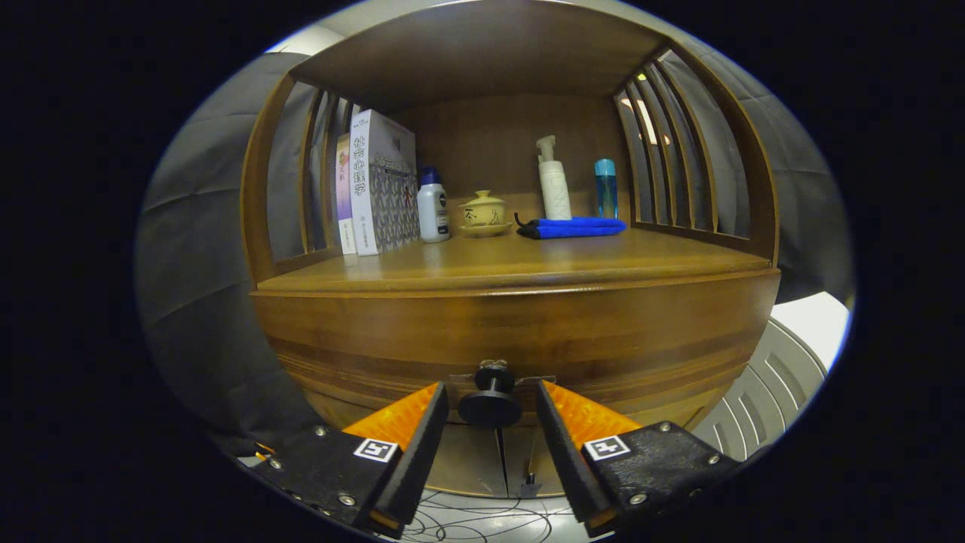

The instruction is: Pull open the drawer, take out the items inside it, and place them on the countertop above the cabinet.

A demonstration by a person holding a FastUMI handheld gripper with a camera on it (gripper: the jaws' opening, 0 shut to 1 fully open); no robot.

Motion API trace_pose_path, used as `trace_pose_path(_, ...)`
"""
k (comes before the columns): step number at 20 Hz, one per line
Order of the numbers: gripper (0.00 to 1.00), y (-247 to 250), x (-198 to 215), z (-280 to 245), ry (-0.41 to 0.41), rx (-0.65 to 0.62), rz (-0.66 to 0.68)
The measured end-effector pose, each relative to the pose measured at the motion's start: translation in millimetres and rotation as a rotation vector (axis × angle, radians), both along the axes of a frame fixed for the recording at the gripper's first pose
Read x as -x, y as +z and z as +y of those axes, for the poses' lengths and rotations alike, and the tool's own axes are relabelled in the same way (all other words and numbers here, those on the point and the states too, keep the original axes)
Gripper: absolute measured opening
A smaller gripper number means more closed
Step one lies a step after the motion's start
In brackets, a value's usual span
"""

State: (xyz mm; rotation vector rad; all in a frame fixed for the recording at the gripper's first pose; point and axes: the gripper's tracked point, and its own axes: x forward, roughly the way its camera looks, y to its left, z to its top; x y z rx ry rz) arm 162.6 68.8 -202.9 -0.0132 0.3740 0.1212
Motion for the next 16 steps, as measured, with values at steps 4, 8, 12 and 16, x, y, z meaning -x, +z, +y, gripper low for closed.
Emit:
trace_pose_path(4, 0.57, -4.1, -3.8, 4.4, 0.009, -0.018, 0.003)
trace_pose_path(8, 0.42, -3.7, -3.9, 3.6, 0.016, 0.021, -0.020)
trace_pose_path(12, 0.36, -2.7, 2.8, 3.2, 0.007, 0.025, -0.003)
trace_pose_path(16, 0.36, -0.8, 24.6, 1.4, 0.017, 0.045, -0.013)
